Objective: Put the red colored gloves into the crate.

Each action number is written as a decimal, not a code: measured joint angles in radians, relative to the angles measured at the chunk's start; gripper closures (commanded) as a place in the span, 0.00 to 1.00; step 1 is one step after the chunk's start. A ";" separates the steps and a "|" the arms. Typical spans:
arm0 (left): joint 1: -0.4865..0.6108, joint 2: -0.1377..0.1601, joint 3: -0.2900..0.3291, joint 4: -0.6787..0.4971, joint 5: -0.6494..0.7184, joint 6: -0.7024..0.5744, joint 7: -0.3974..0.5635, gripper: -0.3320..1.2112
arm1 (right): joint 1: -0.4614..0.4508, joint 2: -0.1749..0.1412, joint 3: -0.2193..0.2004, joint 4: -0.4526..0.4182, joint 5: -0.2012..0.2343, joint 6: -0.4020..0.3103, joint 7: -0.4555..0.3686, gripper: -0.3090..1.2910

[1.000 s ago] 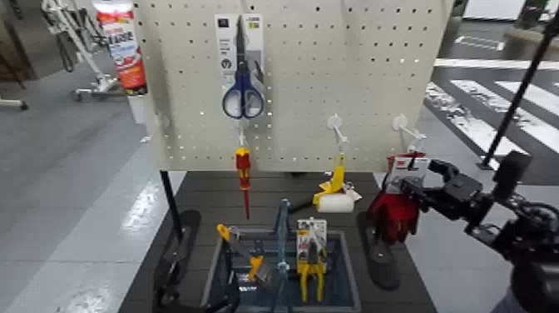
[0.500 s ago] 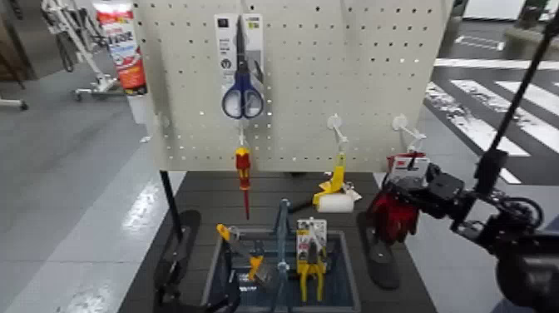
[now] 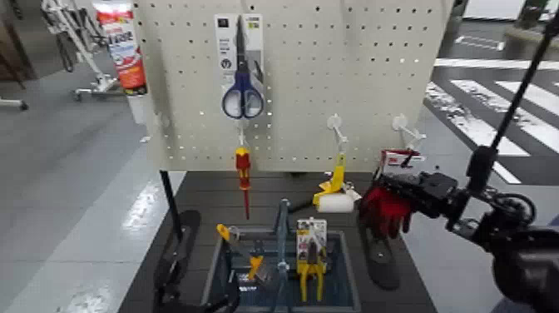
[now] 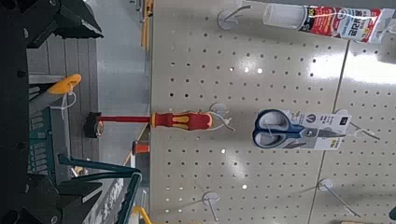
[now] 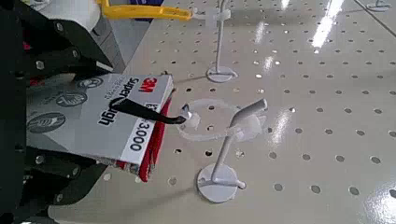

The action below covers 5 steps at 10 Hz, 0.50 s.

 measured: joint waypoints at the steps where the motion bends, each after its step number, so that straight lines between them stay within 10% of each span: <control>1: 0.000 0.000 0.000 0.000 0.000 0.000 0.000 0.31 | 0.000 -0.001 -0.001 -0.001 0.002 0.002 0.001 0.89; 5: 0.001 0.000 0.000 0.000 0.000 0.000 -0.001 0.31 | 0.001 -0.005 -0.005 -0.007 0.004 0.009 0.012 0.89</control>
